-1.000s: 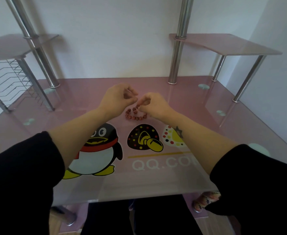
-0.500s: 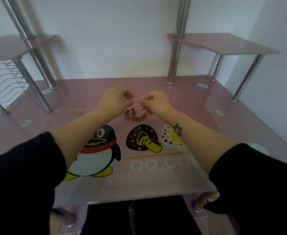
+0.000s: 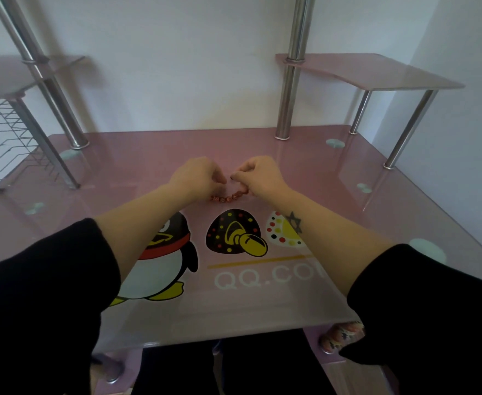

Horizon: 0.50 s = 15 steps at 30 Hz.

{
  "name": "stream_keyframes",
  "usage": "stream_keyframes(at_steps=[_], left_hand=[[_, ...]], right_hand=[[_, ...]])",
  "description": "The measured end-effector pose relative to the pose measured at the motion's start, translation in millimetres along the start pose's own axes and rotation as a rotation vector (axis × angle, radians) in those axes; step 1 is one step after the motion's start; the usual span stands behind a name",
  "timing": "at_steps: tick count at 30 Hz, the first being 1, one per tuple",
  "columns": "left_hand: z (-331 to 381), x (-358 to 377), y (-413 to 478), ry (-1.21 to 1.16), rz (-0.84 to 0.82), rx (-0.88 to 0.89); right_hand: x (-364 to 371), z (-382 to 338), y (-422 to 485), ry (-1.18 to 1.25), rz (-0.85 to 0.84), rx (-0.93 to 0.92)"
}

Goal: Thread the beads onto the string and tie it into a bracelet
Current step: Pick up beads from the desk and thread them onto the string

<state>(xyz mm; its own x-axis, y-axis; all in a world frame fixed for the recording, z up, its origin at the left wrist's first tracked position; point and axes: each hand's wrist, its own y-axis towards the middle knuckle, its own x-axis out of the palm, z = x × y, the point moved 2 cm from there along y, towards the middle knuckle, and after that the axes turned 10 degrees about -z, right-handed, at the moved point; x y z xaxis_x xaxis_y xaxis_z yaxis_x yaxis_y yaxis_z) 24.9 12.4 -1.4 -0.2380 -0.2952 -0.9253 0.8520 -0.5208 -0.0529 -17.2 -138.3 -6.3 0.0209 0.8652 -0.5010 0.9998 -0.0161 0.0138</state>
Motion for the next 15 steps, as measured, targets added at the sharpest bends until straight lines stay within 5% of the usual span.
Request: stream_keyframes(at_steps=[15], left_hand=[[-28,-6,-24,-0.4,0.065,0.051]], right_hand=[[13,-8,-3,-0.137,0.021,-0.163]])
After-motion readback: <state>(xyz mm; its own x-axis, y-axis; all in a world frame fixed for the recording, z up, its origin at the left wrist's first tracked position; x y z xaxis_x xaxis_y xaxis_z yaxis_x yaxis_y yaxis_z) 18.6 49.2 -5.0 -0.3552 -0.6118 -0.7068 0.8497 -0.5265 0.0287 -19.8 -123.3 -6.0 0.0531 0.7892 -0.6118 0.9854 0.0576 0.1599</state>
